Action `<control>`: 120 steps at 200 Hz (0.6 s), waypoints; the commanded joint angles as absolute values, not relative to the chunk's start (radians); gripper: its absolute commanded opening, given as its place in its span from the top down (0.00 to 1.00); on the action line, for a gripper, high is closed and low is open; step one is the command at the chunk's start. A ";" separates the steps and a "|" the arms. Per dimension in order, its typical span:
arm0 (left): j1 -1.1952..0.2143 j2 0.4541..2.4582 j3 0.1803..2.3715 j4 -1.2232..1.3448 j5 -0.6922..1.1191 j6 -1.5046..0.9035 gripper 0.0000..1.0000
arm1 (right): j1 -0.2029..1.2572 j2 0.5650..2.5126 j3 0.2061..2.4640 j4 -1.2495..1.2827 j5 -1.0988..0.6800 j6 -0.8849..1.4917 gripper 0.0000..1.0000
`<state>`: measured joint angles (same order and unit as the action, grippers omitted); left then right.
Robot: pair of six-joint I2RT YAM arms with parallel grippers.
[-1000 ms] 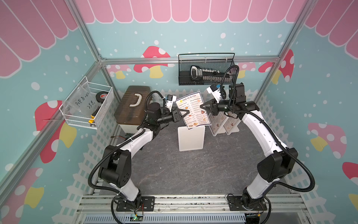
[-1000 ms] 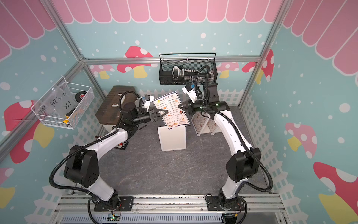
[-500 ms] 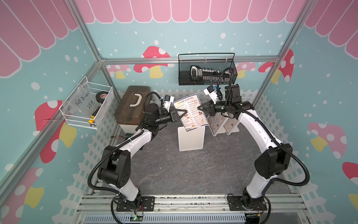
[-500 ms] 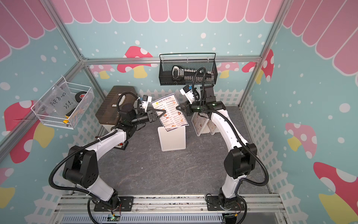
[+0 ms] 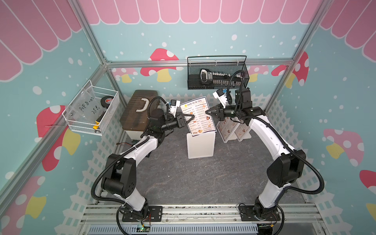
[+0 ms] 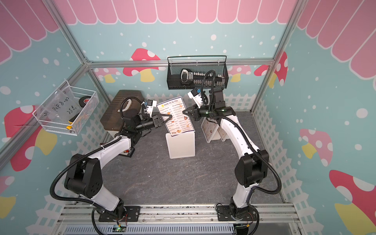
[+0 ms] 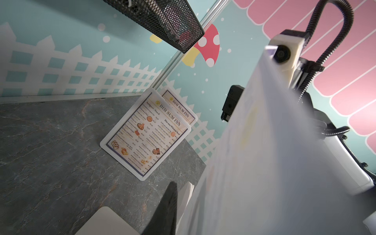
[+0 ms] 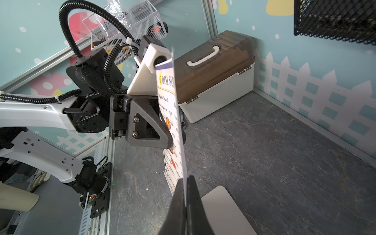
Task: Insert the menus into the narrow rack
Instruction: Insert the menu into the narrow rack.
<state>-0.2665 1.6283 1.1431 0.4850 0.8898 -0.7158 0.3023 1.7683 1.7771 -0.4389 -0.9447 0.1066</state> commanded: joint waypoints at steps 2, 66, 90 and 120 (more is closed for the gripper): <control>-0.258 1.595 1.129 0.520 0.883 -0.727 0.76 | 0.313 1.794 1.759 -0.408 -0.976 0.104 1.00; -0.247 1.585 1.119 0.525 0.879 -0.732 0.76 | 0.314 1.788 1.713 -0.336 -0.986 0.137 1.00; -0.242 1.580 1.114 0.528 0.879 -0.735 0.76 | 0.314 1.784 1.704 -0.324 -0.985 0.140 1.00; -0.235 1.574 1.109 0.535 0.876 -0.744 0.76 | 0.314 1.775 1.685 -0.300 -0.985 0.154 1.00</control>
<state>-0.2459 1.6081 1.1233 0.4953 0.8856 -0.7303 0.3084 1.7782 1.7073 -0.3431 -0.9623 0.1478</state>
